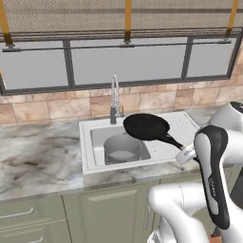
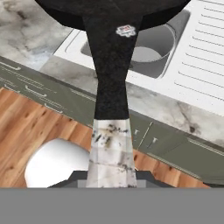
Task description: Move the pot and pan from the stove into the sink.
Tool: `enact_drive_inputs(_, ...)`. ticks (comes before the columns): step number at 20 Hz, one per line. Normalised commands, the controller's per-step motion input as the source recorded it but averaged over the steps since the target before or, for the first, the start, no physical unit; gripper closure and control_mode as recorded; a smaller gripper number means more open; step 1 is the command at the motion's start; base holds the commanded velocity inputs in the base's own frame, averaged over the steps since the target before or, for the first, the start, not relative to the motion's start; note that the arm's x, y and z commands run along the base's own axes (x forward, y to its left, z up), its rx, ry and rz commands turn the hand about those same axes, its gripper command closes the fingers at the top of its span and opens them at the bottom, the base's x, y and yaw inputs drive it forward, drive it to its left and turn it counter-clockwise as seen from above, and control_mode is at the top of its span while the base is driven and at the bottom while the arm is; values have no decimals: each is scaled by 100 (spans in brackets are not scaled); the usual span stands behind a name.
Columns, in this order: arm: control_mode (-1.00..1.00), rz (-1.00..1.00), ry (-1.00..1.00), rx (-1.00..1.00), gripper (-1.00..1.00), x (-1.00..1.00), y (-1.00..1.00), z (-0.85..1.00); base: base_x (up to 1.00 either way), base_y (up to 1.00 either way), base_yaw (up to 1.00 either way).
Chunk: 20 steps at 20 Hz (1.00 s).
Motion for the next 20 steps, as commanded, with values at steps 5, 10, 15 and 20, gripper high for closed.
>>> enact_drive_inputs(5, -100, 4, 8, 0, 100, 21, 0, -13, 0, 0, 0)
enact_drive_inputs(10, -100, 9, 16, -1, 100, 27, -1, -26, 0, 0, 0)
enact_drive_inputs(15, -100, 6, 10, 0, 100, 39, 0, -19, 0, 0, 0)
enact_drive_inputs(20, -100, 0, 6, 0, 100, 60, 0, -11, 0, 0, 0)
